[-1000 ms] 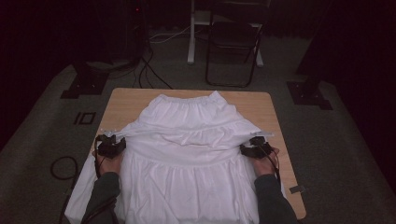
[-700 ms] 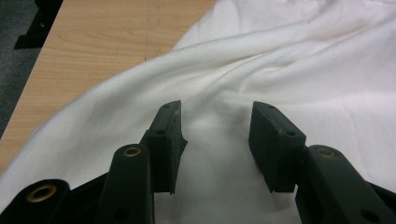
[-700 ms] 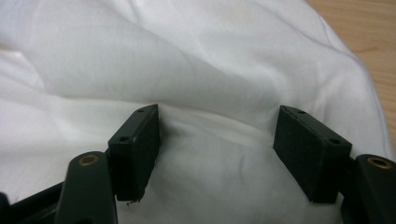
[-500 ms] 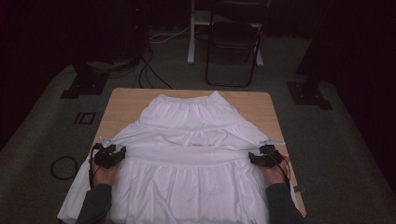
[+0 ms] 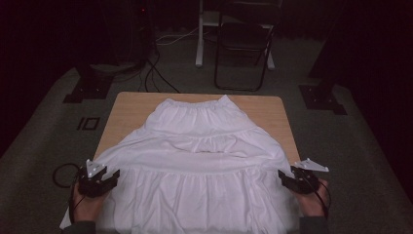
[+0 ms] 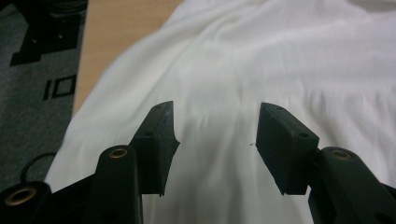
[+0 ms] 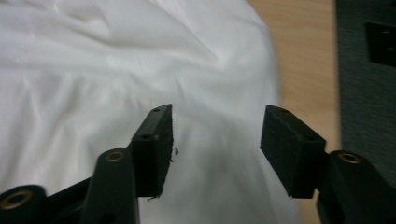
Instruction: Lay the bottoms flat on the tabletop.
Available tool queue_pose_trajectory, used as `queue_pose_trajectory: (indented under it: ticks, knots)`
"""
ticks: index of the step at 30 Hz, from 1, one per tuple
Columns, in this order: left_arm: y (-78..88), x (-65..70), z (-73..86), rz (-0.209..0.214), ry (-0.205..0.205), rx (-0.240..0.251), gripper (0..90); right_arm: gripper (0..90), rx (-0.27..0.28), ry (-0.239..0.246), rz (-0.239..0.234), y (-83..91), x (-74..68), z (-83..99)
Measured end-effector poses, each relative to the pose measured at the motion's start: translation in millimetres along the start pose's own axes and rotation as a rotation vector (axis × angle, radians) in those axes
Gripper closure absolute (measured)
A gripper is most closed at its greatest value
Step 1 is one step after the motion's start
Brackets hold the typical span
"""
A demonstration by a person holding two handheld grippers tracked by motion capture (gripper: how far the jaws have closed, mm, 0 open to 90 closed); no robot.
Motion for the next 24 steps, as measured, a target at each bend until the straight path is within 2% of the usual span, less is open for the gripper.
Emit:
queue_pose_trajectory:
  ticks: [1, 2, 3, 5, 11, 14, 17, 21, 24]
  knots:
    - [0.0, 0.0, 0.0, 0.0, 0.0, 0.0, 47.1, 44.9, 0.0, 0.0, 0.0, 0.0, 0.0, 0.0]
    - [10.9, -3.4, 11.9, -0.015, 0.009, -0.006, 47.1, 45.9, 0.002, 0.001, 0.013, 5.3, 1.8, 4.5]
    - [15.0, -5.5, 17.0, -0.023, 0.022, -0.007, 46.7, 49.8, -0.001, -0.01, 0.038, 18.8, 7.7, 18.4]
    - [22.5, -10.6, 26.0, -0.046, 0.036, -0.014, 46.7, 51.7, -0.008, -0.026, 0.056, 28.3, 12.1, 30.7]
    - [38.2, -29.2, 44.3, -0.1, 0.098, -0.019, 46.5, 58.9, -0.008, -0.092, 0.108, 47.5, 22.1, 59.0]
    - [40.7, -37.1, 49.5, -0.12, 0.127, -0.023, 46.5, 59.2, -0.026, -0.115, 0.124, 47.6, 26.1, 68.1]
    - [39.6, -41.2, 52.8, -0.124, 0.149, -0.022, 46.5, 56.0, -0.05, -0.13, 0.114, 42.4, 27.1, 75.3]
    - [35.2, -42.6, 54.3, -0.124, 0.154, -0.027, 46.4, 52.7, -0.078, -0.111, 0.099, 34.7, 23.2, 79.4]
    - [31.5, -44.0, 55.9, -0.122, 0.156, -0.034, 46.3, 58.7, -0.088, -0.079, 0.1, 33.8, 20.0, 78.0]
Point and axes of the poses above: each handheld gripper's, and its own axes: y roughly backward along the jaws, z roughly out of its underside, x roughly to its right, the point moved 1 cm from there along -y, roughly forward along the jaws, and after that the axes turned 6 degrees about x, right-handed, at the moved point
